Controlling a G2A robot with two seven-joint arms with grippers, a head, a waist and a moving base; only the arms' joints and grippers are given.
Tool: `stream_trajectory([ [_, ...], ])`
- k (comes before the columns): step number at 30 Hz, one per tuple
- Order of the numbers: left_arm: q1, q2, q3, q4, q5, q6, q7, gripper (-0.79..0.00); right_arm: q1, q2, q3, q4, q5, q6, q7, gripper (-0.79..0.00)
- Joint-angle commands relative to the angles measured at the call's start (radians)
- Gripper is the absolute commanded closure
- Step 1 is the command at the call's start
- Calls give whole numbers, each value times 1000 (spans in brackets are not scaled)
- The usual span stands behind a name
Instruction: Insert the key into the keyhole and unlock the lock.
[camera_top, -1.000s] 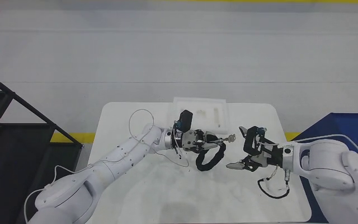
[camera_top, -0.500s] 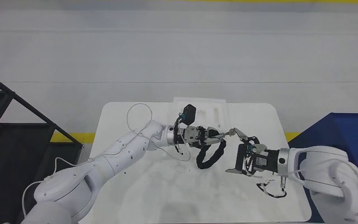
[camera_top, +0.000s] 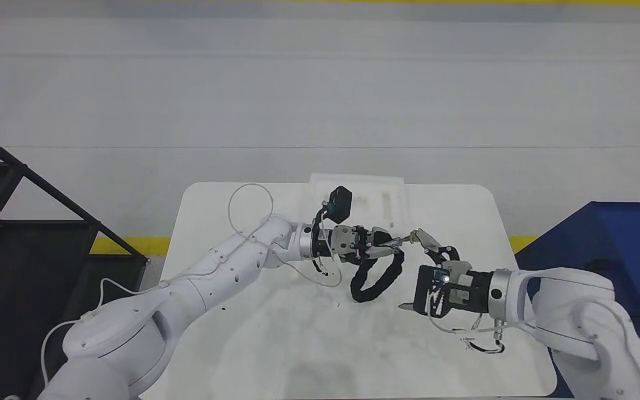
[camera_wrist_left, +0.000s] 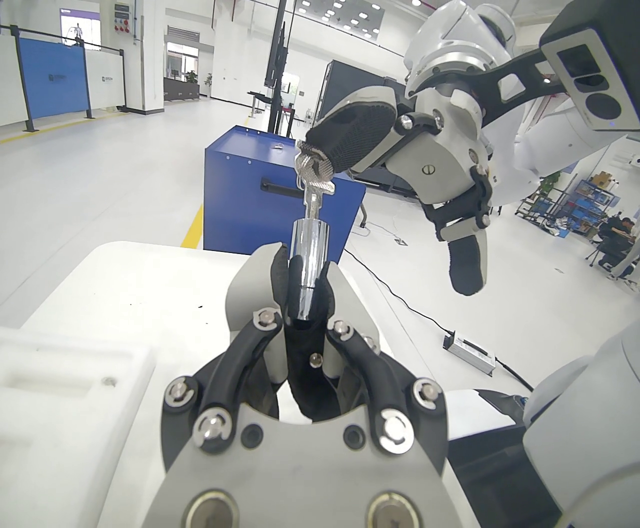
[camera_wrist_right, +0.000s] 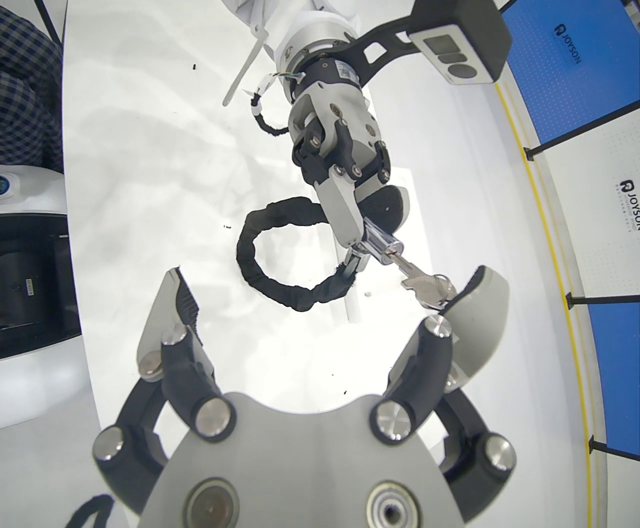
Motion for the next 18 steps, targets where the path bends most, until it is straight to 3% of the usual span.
stream_trajectory([
  [1, -1, 0, -1, 2, 9, 0, 8, 0, 6, 1, -9, 3, 0, -1, 4, -785],
  [18, 10, -5, -44, 17, 160, 0, 69, 0, 67, 12, -63, 35, 82, -39, 48, -785],
])
